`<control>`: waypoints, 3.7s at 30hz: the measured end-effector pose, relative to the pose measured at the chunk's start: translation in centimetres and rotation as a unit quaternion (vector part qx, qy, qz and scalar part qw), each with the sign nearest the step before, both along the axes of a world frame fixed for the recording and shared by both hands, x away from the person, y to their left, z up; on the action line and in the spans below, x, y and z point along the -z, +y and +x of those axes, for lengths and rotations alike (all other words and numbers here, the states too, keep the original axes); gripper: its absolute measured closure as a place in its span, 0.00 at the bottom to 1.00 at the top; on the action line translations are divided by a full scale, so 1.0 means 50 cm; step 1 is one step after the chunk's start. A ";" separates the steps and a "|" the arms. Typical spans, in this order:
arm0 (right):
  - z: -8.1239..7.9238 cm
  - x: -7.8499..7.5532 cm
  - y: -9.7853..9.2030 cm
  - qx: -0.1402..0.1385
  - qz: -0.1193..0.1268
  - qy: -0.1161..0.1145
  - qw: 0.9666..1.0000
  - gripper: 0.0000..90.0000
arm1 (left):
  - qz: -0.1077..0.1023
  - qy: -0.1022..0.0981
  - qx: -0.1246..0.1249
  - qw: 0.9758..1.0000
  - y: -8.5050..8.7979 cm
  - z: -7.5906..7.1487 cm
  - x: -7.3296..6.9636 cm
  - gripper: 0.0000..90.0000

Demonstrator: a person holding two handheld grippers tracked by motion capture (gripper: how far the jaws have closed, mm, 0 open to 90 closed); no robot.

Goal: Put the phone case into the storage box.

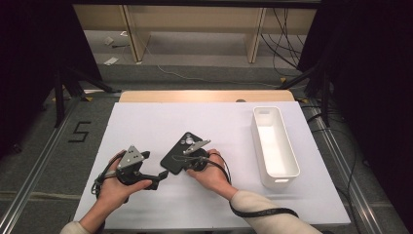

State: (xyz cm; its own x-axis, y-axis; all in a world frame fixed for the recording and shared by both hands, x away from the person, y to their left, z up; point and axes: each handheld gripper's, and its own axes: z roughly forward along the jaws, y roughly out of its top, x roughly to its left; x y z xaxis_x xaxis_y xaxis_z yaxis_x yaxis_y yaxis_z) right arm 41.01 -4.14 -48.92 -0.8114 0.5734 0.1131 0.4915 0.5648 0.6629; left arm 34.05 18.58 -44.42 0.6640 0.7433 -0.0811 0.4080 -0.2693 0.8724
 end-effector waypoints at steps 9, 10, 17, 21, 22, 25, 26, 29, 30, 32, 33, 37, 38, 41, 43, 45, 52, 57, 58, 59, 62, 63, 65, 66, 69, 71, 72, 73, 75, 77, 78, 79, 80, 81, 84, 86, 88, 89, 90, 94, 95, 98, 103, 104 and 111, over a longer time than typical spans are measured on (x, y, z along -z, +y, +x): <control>0.002 0.003 0.004 -0.004 0.010 -0.003 1.000 1.00 | 0.003 0.000 0.001 1.000 0.000 0.000 0.000 0.05; 0.001 0.002 0.003 -0.002 0.011 0.000 1.000 1.00 | 0.003 0.000 0.001 1.000 0.000 0.000 0.000 0.05; 0.004 -0.022 -0.020 0.008 0.028 -0.015 0.999 0.96 | 0.003 -0.001 0.002 1.000 0.000 0.000 0.000 0.05; 0.006 -0.036 -0.037 0.008 0.040 -0.029 0.999 0.91 | 0.002 -0.002 0.002 1.000 -0.001 0.000 0.000 0.05; 0.006 -0.047 -0.051 0.008 0.046 -0.043 0.998 0.89 | 0.002 -0.002 0.002 1.000 -0.001 0.000 0.000 0.04; 0.005 -0.060 -0.073 0.003 0.062 -0.056 0.997 0.82 | 0.003 -0.002 0.001 1.000 -0.002 0.000 0.000 0.04; 0.004 -0.064 -0.079 0.002 0.069 -0.059 0.996 0.80 | 0.003 -0.002 0.001 1.000 -0.002 0.000 0.000 0.04; 0.001 -0.071 -0.092 -0.001 0.078 -0.066 0.995 0.76 | 0.003 -0.002 0.001 1.000 -0.002 0.000 -0.001 0.04; -0.001 -0.078 -0.105 -0.005 0.089 -0.075 0.993 0.73 | 0.003 -0.002 0.001 1.000 -0.002 0.000 -0.001 0.03; -0.004 -0.086 -0.117 -0.005 0.101 -0.084 0.991 0.69 | 0.003 -0.002 0.001 1.000 -0.001 0.000 -0.001 0.03; -0.005 -0.090 -0.123 -0.006 0.106 -0.089 0.990 0.67 | 0.003 -0.002 0.001 1.000 -0.001 0.000 -0.001 0.03; -0.009 -0.105 -0.146 -0.008 0.124 -0.101 0.987 0.58 | 0.004 -0.003 0.001 1.000 -0.001 0.000 -0.001 0.02; -0.011 -0.108 -0.152 -0.009 0.128 -0.103 0.986 0.56 | 0.003 -0.003 0.001 1.000 -0.002 0.000 -0.001 0.02; -0.016 -0.117 -0.167 -0.011 0.141 -0.109 0.984 0.49 | 0.003 -0.003 0.002 1.000 -0.002 0.000 -0.001 0.02; -0.021 -0.121 -0.177 -0.012 0.150 -0.113 0.982 0.45 | 0.003 -0.002 0.002 1.000 -0.003 0.000 -0.001 0.01; -0.026 -0.125 -0.186 -0.013 0.154 -0.116 0.981 0.40 | 0.003 -0.002 0.002 1.000 -0.003 0.000 -0.002 0.01; -0.038 -0.139 -0.224 -0.015 0.178 -0.128 0.976 0.27 | 0.008 -0.002 0.000 1.000 -0.004 0.001 -0.002 0.00; -0.047 -0.146 -0.248 -0.018 0.186 -0.139 0.972 0.22 | 0.010 -0.002 0.000 1.000 -0.005 0.001 -0.002 0.00; -0.048 -0.147 -0.251 -0.021 0.186 -0.139 0.972 0.21 | 0.010 -0.002 0.000 1.000 -0.005 0.001 -0.002 0.00; -0.050 -0.148 -0.255 -0.021 0.187 -0.141 0.972 0.21 | 0.010 -0.001 0.000 1.000 -0.005 0.001 -0.002 0.00; -0.059 -0.152 -0.267 -0.023 0.188 -0.148 0.971 0.19 | 0.011 -0.001 0.000 1.000 -0.004 0.001 -0.002 0.00; -0.059 -0.152 -0.267 -0.023 0.188 -0.148 0.971 0.19 | 0.011 -0.001 -0.001 1.000 -0.004 0.001 -0.002 0.00; -0.065 -0.154 -0.276 -0.024 0.190 -0.150 0.970 0.19 | 0.013 0.000 -0.001 1.000 -0.004 0.001 -0.001 0.00; -0.070 -0.155 -0.285 -0.024 0.193 -0.153 0.969 0.19 | 0.013 0.000 -0.003 1.000 -0.004 0.002 -0.001 0.00; -0.075 -0.156 -0.294 -0.024 0.194 -0.154 0.968 0.19 | 0.016 0.001 -0.005 1.000 -0.003 0.003 -0.001 0.00; -0.080 -0.158 -0.304 -0.023 0.195 -0.158 0.968 0.19 | 0.015 0.001 -0.006 1.000 -0.003 0.003 -0.002 0.00; -0.082 -0.159 -0.309 -0.023 0.196 -0.160 0.967 0.19 | 0.015 0.001 -0.005 1.000 -0.003 0.003 -0.002 0.00; -0.088 -0.163 -0.319 -0.021 0.199 -0.162 0.966 0.19 | 0.015 0.002 -0.004 1.000 -0.004 0.003 -0.001 0.00; -0.090 -0.164 -0.324 -0.021 0.200 -0.162 0.966 0.19 | 0.015 0.002 -0.004 1.000 -0.004 0.003 -0.001 0.00; -0.098 -0.165 -0.340 -0.014 0.202 -0.169 0.965 0.20 | 0.014 0.002 -0.004 1.000 -0.003 0.003 -0.001 0.00; -0.098 -0.165 -0.340 -0.014 0.202 -0.169 0.965 0.20 | 0.012 0.002 -0.005 1.000 -0.003 0.003 -0.001 0.00; -0.100 -0.165 -0.345 -0.013 0.201 -0.169 0.965 0.20 | 0.014 0.003 -0.005 1.000 -0.003 0.004 -0.001 0.00; -0.101 -0.164 -0.350 -0.011 0.203 -0.171 0.964 0.20 | 0.015 0.004 -0.005 1.000 -0.003 0.004 0.000 0.00; -0.103 -0.164 -0.354 -0.010 0.203 -0.170 0.964 0.20 | 0.015 0.004 -0.005 1.000 -0.003 0.004 0.000 0.00; -0.109 -0.160 -0.364 -0.008 0.198 -0.172 0.965 0.20 | 0.015 0.004 -0.004 1.000 -0.005 0.004 0.000 0.00; -0.112 -0.158 -0.368 -0.006 0.197 -0.173 0.965 0.20 | 0.016 0.005 -0.006 1.000 -0.005 0.005 0.000 0.00; -0.114 -0.158 -0.373 -0.004 0.198 -0.174 0.965 0.20 | 0.019 0.008 -0.006 1.000 -0.007 0.007 0.000 0.00; -0.115 -0.158 -0.376 -0.003 0.196 -0.174 0.965 0.20 | 0.019 0.012 -0.007 1.000 -0.008 0.009 0.000 0.00; -0.117 -0.158 -0.377 -0.001 0.196 -0.175 0.965 0.20 | 0.023 0.014 -0.008 1.000 -0.009 0.010 0.000 0.00; -0.122 -0.155 -0.384 0.000 0.193 -0.178 0.965 0.20 | 0.032 0.023 -0.010 0.999 -0.019 0.021 0.001 0.00; -0.123 -0.154 -0.385 0.001 0.193 -0.177 0.965 0.20 | 0.036 0.026 -0.010 0.999 -0.022 0.024 0.002 0.00; -0.127 -0.154 -0.388 0.002 0.192 -0.179 0.965 0.20 | 0.051 0.031 -0.012 0.998 -0.031 0.036 0.005 0.00; -0.132 -0.152 -0.391 0.002 0.193 -0.179 0.965 0.20 | 0.072 0.041 -0.015 0.996 -0.049 0.066 0.009 0.00; -0.134 -0.151 -0.390 0.003 0.194 -0.178 0.965 0.20 | 0.074 0.042 -0.016 0.996 -0.053 0.072 0.011 0.00; -0.138 -0.146 -0.394 0.003 0.192 -0.180 0.965 0.20 | 0.095 0.054 -0.015 0.994 -0.081 0.111 0.018 0.00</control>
State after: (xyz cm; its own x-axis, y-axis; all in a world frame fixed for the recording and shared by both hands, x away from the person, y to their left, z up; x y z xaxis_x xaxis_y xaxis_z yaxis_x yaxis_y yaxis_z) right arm 34.11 -23.84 -41.60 -0.8349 0.5496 0.0306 0.1935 0.2410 0.9510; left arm 39.61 14.51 -45.30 0.6362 0.7715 -0.0080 0.5074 -0.4106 0.7576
